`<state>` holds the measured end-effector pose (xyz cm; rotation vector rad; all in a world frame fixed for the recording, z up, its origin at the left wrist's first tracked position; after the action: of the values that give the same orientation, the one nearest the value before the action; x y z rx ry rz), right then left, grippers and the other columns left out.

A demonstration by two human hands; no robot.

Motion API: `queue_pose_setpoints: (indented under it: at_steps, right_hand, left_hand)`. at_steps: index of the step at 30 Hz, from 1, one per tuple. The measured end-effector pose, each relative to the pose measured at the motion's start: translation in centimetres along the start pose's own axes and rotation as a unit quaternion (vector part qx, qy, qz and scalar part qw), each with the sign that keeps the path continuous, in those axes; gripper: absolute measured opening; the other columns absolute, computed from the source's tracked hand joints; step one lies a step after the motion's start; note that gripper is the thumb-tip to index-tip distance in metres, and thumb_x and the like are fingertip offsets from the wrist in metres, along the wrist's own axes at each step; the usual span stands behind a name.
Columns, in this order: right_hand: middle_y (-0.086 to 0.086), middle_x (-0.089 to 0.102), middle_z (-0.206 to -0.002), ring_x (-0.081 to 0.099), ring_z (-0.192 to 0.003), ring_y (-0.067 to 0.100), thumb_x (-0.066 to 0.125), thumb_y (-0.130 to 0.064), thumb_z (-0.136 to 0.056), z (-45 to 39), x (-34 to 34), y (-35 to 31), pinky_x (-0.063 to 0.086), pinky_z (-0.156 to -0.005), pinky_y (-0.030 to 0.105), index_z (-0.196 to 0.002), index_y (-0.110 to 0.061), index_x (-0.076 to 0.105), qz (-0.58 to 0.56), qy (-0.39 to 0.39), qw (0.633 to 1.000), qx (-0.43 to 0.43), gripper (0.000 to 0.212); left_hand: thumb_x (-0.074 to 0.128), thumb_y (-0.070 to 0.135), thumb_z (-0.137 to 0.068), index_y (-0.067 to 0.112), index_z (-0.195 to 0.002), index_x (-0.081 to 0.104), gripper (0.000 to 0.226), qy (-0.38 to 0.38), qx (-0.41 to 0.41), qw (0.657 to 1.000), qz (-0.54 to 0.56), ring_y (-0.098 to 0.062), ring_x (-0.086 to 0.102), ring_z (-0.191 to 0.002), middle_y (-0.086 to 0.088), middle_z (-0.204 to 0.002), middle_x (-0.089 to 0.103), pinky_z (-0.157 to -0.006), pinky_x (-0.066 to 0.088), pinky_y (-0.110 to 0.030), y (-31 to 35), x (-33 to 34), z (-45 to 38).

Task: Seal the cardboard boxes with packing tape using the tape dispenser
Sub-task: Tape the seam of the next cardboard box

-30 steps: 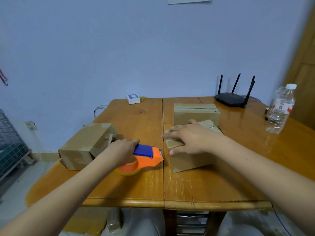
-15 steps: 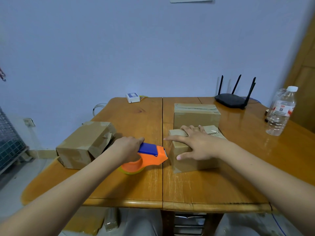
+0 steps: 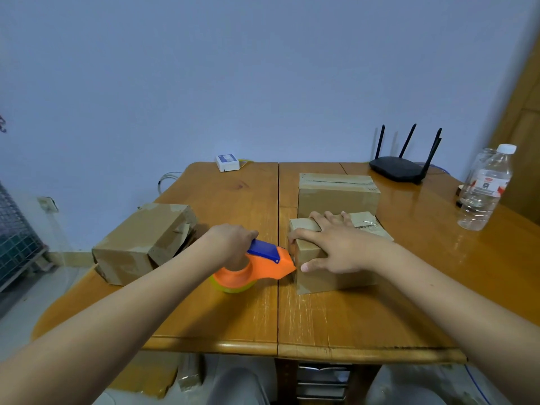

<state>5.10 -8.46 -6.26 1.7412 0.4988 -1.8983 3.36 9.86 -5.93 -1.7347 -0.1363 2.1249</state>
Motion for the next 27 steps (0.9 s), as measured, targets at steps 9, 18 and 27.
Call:
queue_pose_setpoints:
  at_steps: [9,18,27]
  right_hand:
    - [0.012,-0.003,-0.168,-0.006,-0.153,0.042,0.046,-0.074,-0.090,0.0,0.1,0.0,-0.004,-0.120,0.067,-0.146,-0.061,0.012,0.006,-0.001,1.000,0.001,0.067]
    - [0.013,-0.001,-0.168,-0.005,-0.153,0.041,0.048,-0.072,-0.090,0.4,-0.3,-0.3,-0.006,-0.119,0.067,-0.144,-0.065,0.014,-0.013,0.007,1.000,-0.006,0.064]
    - [-0.007,0.041,-0.157,0.033,-0.147,0.017,0.065,-0.065,-0.085,1.9,-2.5,0.9,-0.006,-0.123,0.056,-0.144,-0.068,0.019,-0.320,0.088,0.943,-0.007,0.075]
  left_hand:
    - [0.049,0.007,-0.093,0.021,-0.142,0.043,0.051,-0.059,0.016,0.996,-0.059,-0.022,0.053,-0.090,-0.002,-0.103,0.050,-0.082,0.050,-0.034,0.2,-2.0,-1.6]
    - [0.047,0.009,-0.091,0.025,-0.139,0.047,0.051,-0.174,0.030,0.983,-0.057,-0.022,0.057,-0.089,-0.005,-0.111,0.064,-0.075,0.047,-0.033,-1.6,0.6,-2.0]
    - [0.062,0.005,-0.086,0.023,-0.093,0.067,0.020,-0.077,-0.032,0.927,0.365,-0.015,0.063,-0.075,0.000,-0.085,0.071,-0.069,0.050,-0.031,-9.1,-0.2,1.9]
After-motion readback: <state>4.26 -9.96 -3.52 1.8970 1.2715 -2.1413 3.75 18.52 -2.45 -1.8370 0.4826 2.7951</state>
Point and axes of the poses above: each hand's wrist, its own z-axis away from the middle knuckle, its own x-axis out of the palm, y = z × x, the point moved 7 cm from there along -z, towards the middle knuckle
